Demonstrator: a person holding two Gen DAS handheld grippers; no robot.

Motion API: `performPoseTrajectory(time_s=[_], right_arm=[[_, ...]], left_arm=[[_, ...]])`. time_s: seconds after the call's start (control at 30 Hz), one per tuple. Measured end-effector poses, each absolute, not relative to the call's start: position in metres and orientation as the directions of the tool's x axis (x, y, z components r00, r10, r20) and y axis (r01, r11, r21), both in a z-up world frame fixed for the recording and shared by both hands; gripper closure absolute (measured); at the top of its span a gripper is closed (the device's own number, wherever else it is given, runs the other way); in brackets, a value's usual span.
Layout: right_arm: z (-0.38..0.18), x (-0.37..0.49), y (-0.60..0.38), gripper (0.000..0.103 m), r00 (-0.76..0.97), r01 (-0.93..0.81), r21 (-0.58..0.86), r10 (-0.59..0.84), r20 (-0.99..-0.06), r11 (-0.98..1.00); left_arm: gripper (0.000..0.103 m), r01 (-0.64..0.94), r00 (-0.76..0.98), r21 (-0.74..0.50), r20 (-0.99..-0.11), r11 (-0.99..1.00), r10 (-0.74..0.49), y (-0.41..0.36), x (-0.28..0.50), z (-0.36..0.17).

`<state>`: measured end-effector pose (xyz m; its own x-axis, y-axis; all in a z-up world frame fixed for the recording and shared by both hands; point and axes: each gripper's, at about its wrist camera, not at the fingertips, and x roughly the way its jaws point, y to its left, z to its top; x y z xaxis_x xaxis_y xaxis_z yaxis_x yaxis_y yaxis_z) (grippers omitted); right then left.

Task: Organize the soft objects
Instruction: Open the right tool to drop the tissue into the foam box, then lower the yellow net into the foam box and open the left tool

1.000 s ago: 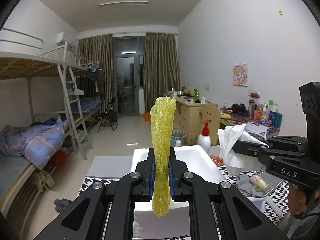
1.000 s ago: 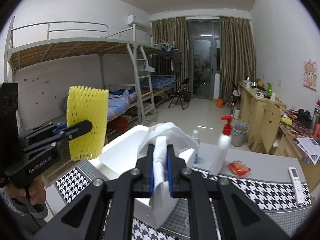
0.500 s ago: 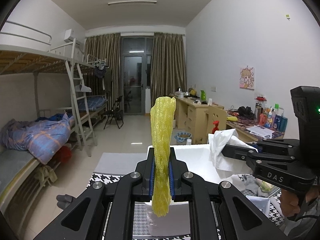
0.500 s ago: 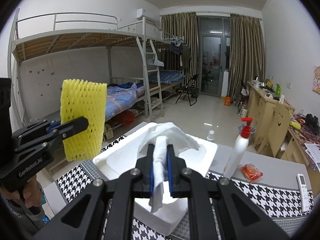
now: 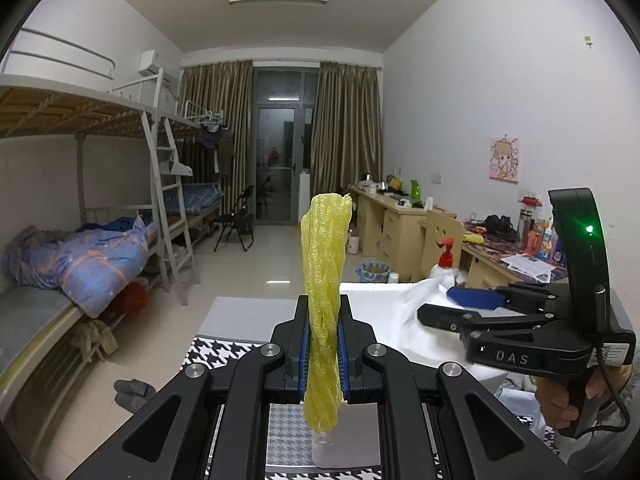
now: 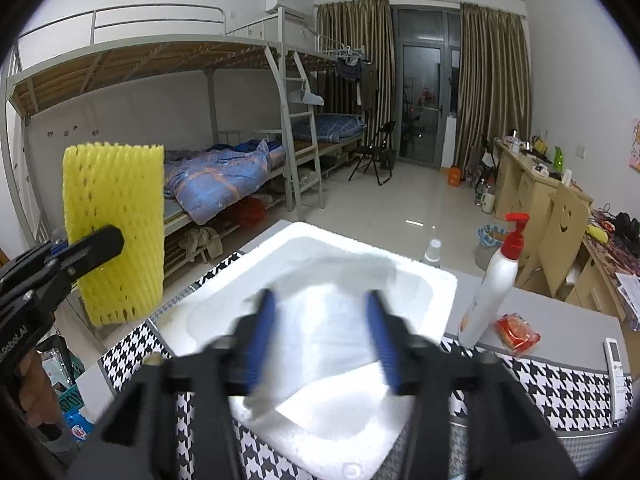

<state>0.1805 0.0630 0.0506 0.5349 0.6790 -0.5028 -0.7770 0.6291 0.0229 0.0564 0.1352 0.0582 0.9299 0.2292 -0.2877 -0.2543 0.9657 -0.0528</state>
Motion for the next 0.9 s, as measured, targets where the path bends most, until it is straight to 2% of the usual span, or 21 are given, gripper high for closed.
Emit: performPoseTrajectory(time_s=[0.17,0.9], right_arm=[[0.049,0.172,0.066,0.025,0.531,-0.789,-0.006,0.676,-0.511,0.614],[0.057,0.172,0.033,0.024,0.562,-0.768,0.009,0.680,-0.471,0.641]], left_arm=[[0.091,-0.260,0.928,-0.056,-0.292,0.964,0.233,0.136,0.058,0.059],[0.091,-0.206,0.934,-0.049,-0.309,0.977,0.181,0.133,0.075,0.059]])
